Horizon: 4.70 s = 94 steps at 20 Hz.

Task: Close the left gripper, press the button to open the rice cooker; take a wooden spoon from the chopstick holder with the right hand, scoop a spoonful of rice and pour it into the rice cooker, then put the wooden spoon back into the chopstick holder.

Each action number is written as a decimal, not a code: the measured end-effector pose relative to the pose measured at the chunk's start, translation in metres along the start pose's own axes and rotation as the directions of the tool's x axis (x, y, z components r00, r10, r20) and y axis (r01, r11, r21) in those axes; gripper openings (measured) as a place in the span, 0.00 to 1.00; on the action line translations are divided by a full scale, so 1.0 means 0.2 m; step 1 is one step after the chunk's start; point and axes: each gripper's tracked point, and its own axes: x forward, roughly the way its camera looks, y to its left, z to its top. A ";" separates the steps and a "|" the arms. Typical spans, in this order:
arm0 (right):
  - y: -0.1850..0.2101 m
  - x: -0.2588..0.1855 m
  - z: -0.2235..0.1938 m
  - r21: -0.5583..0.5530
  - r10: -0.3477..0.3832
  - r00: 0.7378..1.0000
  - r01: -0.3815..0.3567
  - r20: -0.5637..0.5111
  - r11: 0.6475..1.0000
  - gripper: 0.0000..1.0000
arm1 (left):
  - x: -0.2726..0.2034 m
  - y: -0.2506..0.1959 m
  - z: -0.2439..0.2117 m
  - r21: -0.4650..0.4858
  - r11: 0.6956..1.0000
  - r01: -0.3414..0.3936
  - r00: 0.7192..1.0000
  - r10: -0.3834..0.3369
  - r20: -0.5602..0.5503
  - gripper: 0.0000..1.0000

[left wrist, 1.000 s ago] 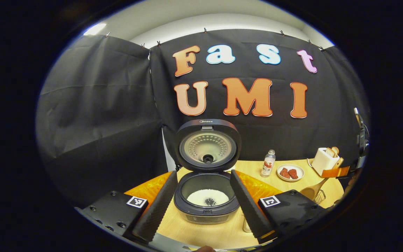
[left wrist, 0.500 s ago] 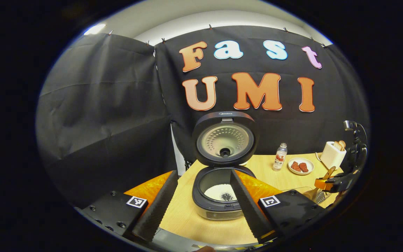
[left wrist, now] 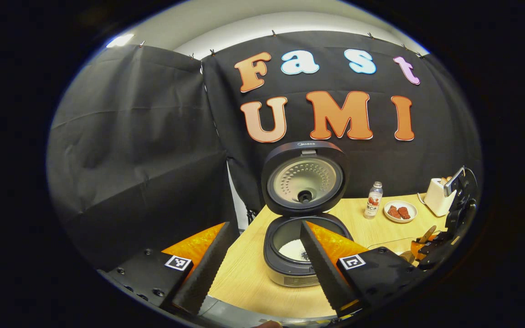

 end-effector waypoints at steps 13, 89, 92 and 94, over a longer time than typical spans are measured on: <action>0.26 0.01 0.00 0.138 0.040 0.999 -0.039 -0.001 0.990 0.11 | 0.06 0.03 -0.02 0.045 0.999 0.022 0.999 -0.021 -0.030 1.00; 0.71 0.12 1.16 0.928 0.574 0.742 -0.362 0.347 -0.093 0.11 | -0.02 0.68 -0.25 -0.137 0.968 -0.209 0.977 0.203 -0.056 1.00; 0.77 0.17 1.19 0.919 0.557 0.776 -0.390 0.296 0.055 0.11 | 0.01 0.71 -0.27 -0.152 0.966 -0.207 0.978 0.199 -0.068 1.00; 0.78 0.21 1.18 0.901 0.537 0.802 -0.401 0.260 0.163 0.11 | 0.01 0.73 -0.28 -0.149 0.967 -0.207 0.978 0.199 -0.066 1.00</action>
